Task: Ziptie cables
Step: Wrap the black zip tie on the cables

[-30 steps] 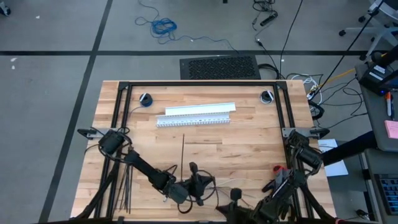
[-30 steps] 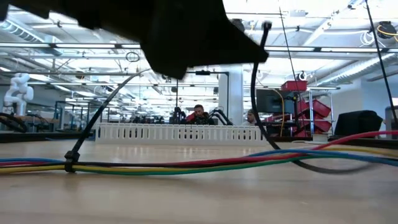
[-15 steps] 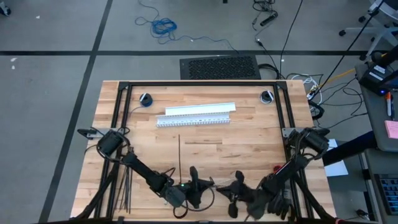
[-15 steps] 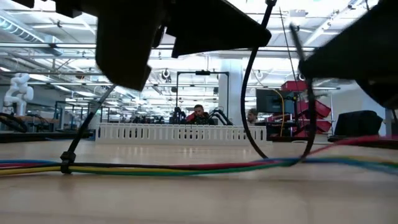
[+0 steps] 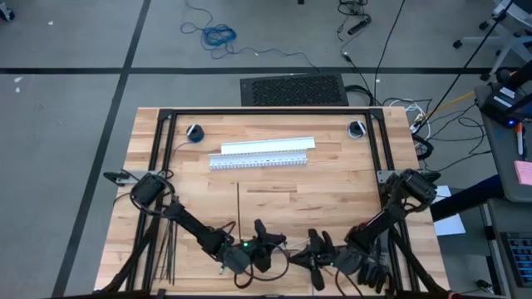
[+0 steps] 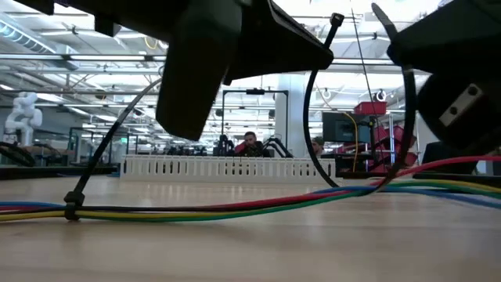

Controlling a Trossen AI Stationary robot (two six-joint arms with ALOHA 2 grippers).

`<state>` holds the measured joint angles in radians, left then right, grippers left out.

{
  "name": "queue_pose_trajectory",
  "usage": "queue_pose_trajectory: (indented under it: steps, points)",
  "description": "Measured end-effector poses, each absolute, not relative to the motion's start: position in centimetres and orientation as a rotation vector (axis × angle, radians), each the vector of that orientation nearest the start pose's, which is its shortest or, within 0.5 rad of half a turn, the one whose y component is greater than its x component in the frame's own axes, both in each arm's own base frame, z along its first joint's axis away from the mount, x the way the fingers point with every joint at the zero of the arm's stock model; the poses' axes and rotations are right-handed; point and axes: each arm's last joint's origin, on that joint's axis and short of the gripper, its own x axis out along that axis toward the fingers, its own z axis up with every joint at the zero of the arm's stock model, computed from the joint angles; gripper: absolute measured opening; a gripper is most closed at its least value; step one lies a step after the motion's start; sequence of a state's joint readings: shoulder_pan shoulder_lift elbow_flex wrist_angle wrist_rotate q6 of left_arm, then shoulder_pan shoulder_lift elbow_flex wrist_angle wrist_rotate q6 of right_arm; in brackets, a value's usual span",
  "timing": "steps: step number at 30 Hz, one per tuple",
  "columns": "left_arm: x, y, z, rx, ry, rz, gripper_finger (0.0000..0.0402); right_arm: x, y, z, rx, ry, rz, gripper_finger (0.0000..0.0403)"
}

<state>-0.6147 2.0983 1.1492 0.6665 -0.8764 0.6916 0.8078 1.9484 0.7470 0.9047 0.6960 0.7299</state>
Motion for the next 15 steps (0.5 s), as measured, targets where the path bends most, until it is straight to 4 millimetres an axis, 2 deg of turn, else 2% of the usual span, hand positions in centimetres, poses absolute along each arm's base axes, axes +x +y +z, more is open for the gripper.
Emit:
queue_pose_trajectory:
  steps: [15]
  points:
    - [36.0,-22.8,13.8,0.927,0.342,0.149,0.0000,27.0,22.2,11.3,0.478,0.284,0.053,0.0000]
